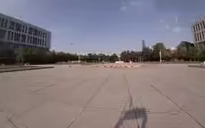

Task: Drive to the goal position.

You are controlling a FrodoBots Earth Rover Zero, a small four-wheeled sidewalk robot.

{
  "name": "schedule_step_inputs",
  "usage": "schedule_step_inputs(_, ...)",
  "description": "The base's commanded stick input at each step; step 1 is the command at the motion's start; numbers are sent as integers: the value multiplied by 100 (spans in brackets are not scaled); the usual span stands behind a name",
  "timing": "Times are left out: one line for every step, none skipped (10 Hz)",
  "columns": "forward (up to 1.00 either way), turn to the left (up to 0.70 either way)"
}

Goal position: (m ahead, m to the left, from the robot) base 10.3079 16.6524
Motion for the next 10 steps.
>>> schedule_step_inputs(100,1)
schedule_step_inputs(100,1)
schedule_step_inputs(100,1)
schedule_step_inputs(100,1)
schedule_step_inputs(100,1)
schedule_step_inputs(100,1)
schedule_step_inputs(100,1)
schedule_step_inputs(100,-27)
schedule_step_inputs(100,-39)
schedule_step_inputs(100,-39)
